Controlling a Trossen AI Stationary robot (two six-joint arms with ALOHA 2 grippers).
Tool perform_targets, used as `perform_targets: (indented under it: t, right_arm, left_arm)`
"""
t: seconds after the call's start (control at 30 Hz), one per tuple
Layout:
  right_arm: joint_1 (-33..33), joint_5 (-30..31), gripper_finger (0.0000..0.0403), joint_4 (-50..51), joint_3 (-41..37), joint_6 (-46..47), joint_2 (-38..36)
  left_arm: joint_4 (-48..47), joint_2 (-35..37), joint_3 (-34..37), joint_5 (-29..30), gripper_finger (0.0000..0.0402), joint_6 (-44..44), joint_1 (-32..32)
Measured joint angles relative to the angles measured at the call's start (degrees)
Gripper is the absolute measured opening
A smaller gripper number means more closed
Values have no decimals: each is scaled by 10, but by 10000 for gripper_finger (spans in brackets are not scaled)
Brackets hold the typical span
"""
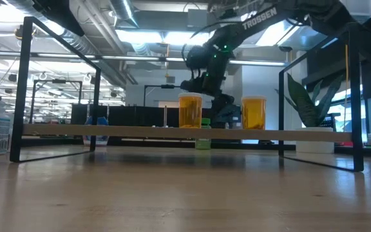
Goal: Pick and place medicine bottles onto shelf by color
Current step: Put the green pill bottle on the shelf
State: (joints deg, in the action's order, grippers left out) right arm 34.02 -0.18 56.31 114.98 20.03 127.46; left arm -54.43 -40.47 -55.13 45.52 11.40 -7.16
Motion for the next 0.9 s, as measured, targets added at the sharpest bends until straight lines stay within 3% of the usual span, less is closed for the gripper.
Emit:
perform_targets:
  t: [0.43, 0.9]
  right_arm:
    - [0, 5, 339, -17, 0, -57, 9]
    - [0, 20, 318, -10, 0, -21, 8]
  left_arm:
    - [0, 0, 0, 0, 25, 0, 0]
    - [0, 0, 0, 0, 25, 0, 0]
